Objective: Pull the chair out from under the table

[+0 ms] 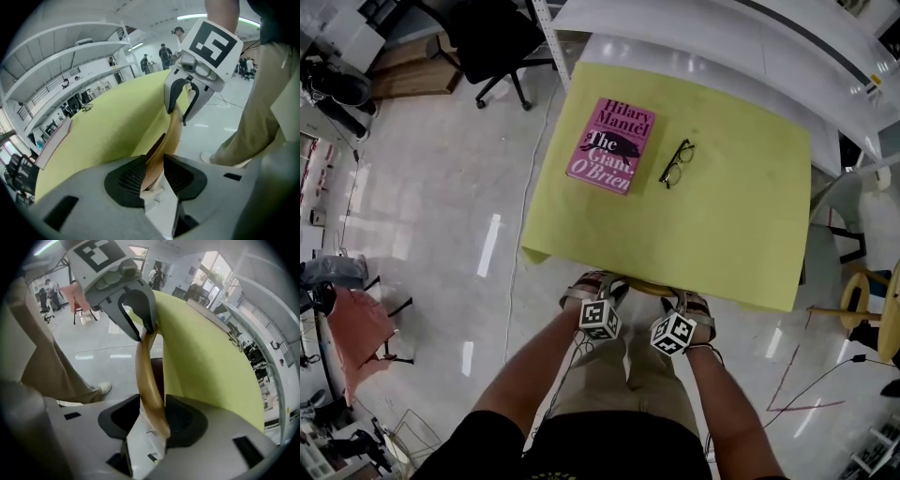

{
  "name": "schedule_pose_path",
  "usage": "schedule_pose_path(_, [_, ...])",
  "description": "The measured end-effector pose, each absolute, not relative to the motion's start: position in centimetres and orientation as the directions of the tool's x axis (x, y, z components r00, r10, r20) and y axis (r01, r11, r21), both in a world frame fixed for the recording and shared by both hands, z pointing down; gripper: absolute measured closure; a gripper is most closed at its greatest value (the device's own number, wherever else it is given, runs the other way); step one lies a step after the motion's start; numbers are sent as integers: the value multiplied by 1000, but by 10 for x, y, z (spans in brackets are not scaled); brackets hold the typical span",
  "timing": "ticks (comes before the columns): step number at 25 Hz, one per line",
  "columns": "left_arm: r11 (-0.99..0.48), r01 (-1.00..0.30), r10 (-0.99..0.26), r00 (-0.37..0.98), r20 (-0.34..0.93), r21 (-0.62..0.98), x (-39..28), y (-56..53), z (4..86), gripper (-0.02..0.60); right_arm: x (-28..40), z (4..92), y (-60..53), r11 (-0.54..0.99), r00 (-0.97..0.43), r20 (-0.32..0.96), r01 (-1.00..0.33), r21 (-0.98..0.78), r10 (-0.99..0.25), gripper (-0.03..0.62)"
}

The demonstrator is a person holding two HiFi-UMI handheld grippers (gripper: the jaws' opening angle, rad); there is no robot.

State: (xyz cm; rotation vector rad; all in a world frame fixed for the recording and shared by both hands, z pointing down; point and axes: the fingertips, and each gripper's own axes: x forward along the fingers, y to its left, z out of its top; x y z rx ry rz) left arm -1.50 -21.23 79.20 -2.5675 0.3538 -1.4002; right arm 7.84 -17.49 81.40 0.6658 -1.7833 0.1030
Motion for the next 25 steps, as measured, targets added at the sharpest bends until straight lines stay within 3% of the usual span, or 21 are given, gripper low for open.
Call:
schedule_pose_path(8, [-954,-134,-298,523,799,-268,-16,-212,794,468,77,828,-178,870,-88,918,-366,331,-387,437])
schedule_pose_path(16, [-959,-169,-283,530,799,-227,-11,-201,790,469,82,823,-168,892,-120,929,-344,292,-350,445])
schedule_pose_path(22, [-972,-91,-230,525,820,-215,-2,-171,793,468,90,822,-143,925,-165,943,-302,230,-289,447])
schedule_pose_path(25, [-978,-63,-203,519,831,-199,-1,-171,795,418,93,821,-140,928,-187,944,-309,206,-272,445])
